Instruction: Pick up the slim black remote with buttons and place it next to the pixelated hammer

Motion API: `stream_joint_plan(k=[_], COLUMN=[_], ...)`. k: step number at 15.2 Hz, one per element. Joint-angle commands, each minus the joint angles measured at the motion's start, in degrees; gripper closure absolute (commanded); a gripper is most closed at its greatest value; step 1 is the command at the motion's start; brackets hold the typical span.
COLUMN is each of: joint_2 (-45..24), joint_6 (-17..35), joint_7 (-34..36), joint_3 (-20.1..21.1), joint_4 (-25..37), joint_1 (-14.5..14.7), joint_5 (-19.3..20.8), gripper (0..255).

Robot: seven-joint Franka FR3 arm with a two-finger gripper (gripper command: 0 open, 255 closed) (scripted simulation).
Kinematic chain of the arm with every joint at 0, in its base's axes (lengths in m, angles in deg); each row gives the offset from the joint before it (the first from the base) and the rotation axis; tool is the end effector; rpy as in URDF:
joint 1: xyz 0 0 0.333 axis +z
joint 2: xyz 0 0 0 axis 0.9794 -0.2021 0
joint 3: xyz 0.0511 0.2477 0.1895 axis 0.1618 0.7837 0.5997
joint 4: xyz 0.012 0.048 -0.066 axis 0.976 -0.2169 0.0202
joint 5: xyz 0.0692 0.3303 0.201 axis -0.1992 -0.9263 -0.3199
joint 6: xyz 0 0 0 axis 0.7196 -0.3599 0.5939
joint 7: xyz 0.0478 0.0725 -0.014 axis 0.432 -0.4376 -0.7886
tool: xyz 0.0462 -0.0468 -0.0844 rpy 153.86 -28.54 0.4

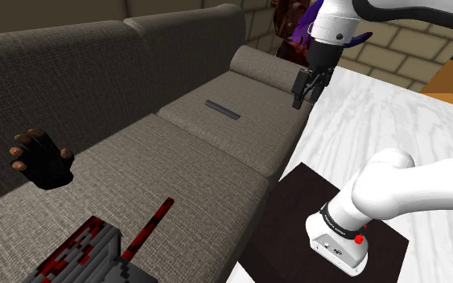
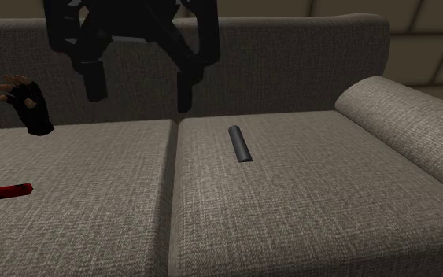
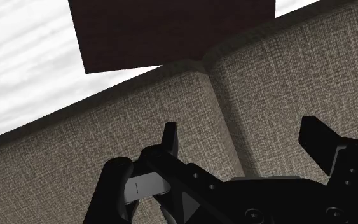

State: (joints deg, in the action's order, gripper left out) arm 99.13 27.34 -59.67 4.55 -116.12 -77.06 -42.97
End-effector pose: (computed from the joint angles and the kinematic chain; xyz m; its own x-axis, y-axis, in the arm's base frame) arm 0.2865 0.0384 0.5899 0.9932 -0.0426 -0.1081 -0.0475 -0.9979 -0.0432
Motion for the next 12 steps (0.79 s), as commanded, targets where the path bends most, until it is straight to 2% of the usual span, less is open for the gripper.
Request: stream_joint_plan(k=[1, 7, 12], joint_2=[0.00, -8.93, -17.96], joint_6=[0.00, 10.87, 19.23], joint_7=[0.00, -5.41, -9.64], joint_3=[0.00, -2.64, -4.61], joint_4=[0.00, -1.17, 0.20], joint_1=[0.00, -0.50, -0.76], joint_5=[0.00, 2.00, 2.88], gripper=[0, 0, 0])
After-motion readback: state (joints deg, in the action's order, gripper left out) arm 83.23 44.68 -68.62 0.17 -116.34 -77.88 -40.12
